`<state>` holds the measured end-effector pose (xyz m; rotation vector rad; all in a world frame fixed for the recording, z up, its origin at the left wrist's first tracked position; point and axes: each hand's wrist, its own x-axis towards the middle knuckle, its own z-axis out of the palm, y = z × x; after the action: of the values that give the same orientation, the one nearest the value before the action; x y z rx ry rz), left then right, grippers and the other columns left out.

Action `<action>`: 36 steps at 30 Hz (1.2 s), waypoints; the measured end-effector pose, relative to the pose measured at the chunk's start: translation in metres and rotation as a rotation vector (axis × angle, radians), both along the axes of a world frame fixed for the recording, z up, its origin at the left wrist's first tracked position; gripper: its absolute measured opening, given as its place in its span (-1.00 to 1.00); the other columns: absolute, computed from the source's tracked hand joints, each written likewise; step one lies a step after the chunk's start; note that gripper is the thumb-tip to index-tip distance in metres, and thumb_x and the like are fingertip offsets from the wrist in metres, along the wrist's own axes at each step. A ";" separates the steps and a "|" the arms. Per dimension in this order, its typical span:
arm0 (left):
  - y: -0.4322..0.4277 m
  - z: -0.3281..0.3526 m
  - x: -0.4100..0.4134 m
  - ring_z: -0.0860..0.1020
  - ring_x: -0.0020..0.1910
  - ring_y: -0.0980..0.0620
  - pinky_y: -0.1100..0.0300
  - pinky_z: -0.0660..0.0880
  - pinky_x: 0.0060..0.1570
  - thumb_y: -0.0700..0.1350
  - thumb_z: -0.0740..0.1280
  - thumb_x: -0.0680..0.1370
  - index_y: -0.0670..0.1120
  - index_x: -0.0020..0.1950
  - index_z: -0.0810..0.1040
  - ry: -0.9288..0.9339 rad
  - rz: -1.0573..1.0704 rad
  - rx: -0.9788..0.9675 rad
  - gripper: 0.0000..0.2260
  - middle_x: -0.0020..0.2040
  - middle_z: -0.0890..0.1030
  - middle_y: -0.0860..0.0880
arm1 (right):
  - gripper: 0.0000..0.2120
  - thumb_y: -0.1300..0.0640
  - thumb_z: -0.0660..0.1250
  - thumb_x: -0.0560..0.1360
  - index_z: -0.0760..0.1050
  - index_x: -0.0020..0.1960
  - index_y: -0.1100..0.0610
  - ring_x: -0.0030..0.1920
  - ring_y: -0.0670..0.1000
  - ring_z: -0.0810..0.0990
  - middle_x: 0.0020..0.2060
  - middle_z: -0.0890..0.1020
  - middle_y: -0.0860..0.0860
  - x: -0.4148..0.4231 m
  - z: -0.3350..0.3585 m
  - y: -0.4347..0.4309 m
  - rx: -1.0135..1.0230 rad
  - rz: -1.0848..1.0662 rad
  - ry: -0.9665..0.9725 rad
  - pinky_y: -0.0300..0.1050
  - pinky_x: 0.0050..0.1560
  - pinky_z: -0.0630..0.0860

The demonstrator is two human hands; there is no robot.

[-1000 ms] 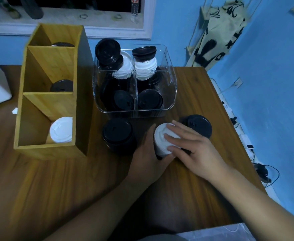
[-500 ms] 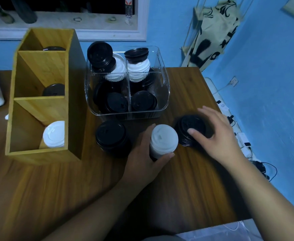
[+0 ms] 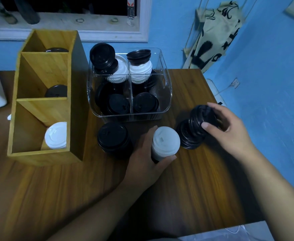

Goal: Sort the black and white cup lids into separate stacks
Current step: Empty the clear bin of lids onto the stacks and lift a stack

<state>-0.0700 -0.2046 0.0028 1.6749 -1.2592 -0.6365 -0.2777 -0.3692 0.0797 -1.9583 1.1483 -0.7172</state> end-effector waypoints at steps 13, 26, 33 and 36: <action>0.001 0.000 0.000 0.27 0.44 0.36 0.56 0.21 0.29 0.26 0.50 0.44 0.23 0.59 0.16 -0.003 0.005 0.013 -0.19 0.41 0.30 0.37 | -0.51 -0.03 0.45 0.49 0.48 0.40 -0.06 0.32 -0.17 0.54 0.28 0.59 -0.18 -0.001 -0.022 0.003 0.059 -0.052 -0.174 -0.15 0.35 0.48; -0.001 0.002 0.001 0.28 0.40 0.41 0.60 0.20 0.25 0.27 0.48 0.44 0.20 0.60 0.17 -0.003 -0.010 0.029 -0.19 0.44 0.33 0.27 | -0.52 0.33 0.39 0.55 0.48 0.40 -0.01 0.36 -0.04 0.53 0.31 0.59 -0.05 -0.058 -0.043 0.014 0.011 -0.050 -0.115 -0.15 0.38 0.45; 0.000 0.003 -0.001 0.25 0.39 0.47 0.62 0.19 0.25 0.22 0.51 0.43 0.20 0.58 0.17 0.010 0.006 0.010 -0.19 0.43 0.34 0.25 | -0.36 0.08 0.45 0.44 0.38 0.49 0.04 0.45 -0.12 0.40 0.42 0.46 -0.07 -0.047 -0.050 0.013 -0.196 0.113 0.147 -0.10 0.46 0.37; 0.000 0.003 -0.001 0.25 0.41 0.44 0.60 0.19 0.26 0.24 0.50 0.43 0.18 0.59 0.19 0.000 0.002 0.006 -0.19 0.44 0.34 0.26 | -0.32 0.08 0.46 0.42 0.35 0.51 0.03 0.47 -0.12 0.36 0.44 0.43 -0.07 -0.048 -0.053 0.013 -0.201 0.115 0.137 -0.06 0.47 0.35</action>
<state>-0.0710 -0.2051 0.0056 1.6805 -1.2565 -0.6399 -0.3258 -0.3559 0.0267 -2.2527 1.0677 -0.6674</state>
